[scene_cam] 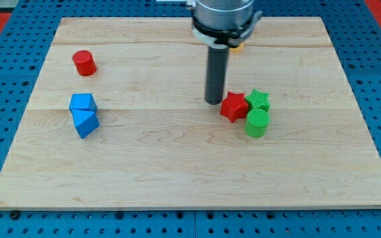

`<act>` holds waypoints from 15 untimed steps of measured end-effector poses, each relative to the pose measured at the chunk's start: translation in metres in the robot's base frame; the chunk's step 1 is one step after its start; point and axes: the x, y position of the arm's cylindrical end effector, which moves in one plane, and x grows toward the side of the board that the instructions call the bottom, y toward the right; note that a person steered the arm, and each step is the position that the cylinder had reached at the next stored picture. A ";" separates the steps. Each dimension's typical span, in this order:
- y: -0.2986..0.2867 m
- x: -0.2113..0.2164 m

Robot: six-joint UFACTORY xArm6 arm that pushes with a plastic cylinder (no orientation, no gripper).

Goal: Push the red circle closer to the group of blocks

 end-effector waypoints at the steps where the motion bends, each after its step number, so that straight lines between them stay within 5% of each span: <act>1: -0.088 -0.013; 4: -0.320 -0.062; 5: -0.300 -0.098; 6: -0.229 -0.099; 8: -0.195 -0.097; 12: -0.029 0.013; 15: -0.013 0.060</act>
